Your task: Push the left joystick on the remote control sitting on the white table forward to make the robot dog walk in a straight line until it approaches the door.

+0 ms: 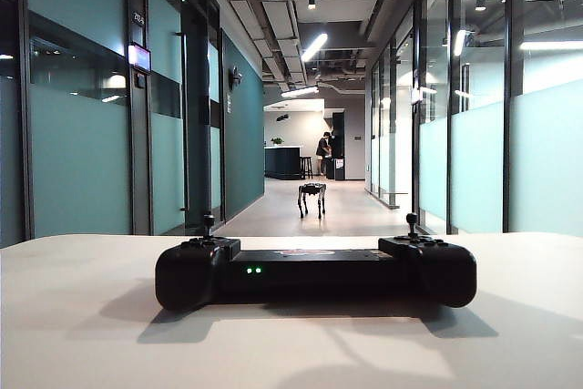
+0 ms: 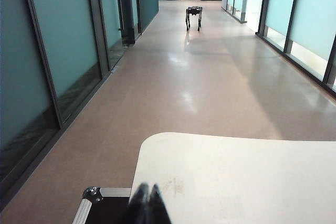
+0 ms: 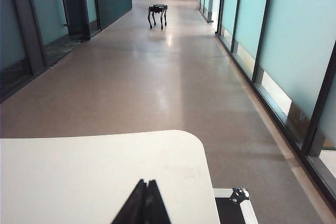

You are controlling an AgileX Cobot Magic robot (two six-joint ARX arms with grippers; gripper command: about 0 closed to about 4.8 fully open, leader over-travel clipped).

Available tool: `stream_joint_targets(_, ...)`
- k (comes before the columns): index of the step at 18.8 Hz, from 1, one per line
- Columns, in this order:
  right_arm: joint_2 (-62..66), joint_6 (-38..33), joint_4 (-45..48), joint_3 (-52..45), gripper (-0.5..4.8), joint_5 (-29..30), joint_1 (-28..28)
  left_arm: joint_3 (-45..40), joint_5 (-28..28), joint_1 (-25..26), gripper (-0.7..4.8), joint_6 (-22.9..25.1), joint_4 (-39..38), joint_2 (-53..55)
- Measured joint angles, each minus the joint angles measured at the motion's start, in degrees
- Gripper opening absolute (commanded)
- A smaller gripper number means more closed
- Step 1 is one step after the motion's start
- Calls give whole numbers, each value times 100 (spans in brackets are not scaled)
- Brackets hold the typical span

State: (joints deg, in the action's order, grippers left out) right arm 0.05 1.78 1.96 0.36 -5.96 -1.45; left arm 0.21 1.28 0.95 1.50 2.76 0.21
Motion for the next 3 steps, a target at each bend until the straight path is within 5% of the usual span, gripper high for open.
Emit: stream_joint_targets(3,0,0,-13,0,-5,0,0,2,0,0,-5,0,0,0)
